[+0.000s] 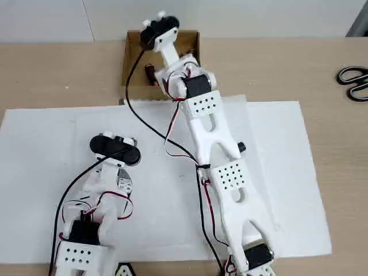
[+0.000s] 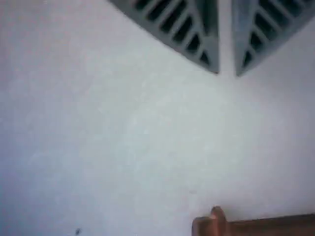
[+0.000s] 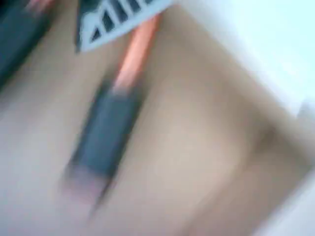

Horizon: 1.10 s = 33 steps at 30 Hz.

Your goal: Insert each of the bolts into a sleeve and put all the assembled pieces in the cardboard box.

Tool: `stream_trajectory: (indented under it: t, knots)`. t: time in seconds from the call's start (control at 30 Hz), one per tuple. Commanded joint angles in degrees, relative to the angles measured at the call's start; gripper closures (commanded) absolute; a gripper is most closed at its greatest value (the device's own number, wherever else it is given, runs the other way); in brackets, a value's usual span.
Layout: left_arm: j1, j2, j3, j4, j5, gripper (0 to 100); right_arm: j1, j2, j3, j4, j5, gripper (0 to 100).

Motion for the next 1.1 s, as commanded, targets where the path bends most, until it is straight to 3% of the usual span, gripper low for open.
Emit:
stream_trajectory:
  t: [0.0, 0.13, 0.4, 0.8, 1.07]
  knots:
    - [0.1, -0.4, -0.4, -0.1, -0.2, 99, -1.5, -11.4, -2.8, 12.3, -3.9, 94.5]
    - [0.1, -0.4, -0.4, -0.1, -0.2, 99, -1.5, -16.2, -2.8, 22.7, -8.2, 97.6]
    - [-0.4, -0.4, -0.4, 0.0, -0.2, 99, 0.1, -23.3, 1.7, 24.2, -11.4, 97.6]
    - [-2.6, -0.4, -0.3, 0.1, 2.2, 99, 5.7, -56.2, 48.9, 23.7, -11.7, 97.6]
    - [-2.7, -0.4, -0.3, 0.1, 2.2, 99, 6.5, -67.1, 72.0, 23.5, -26.3, 97.6]
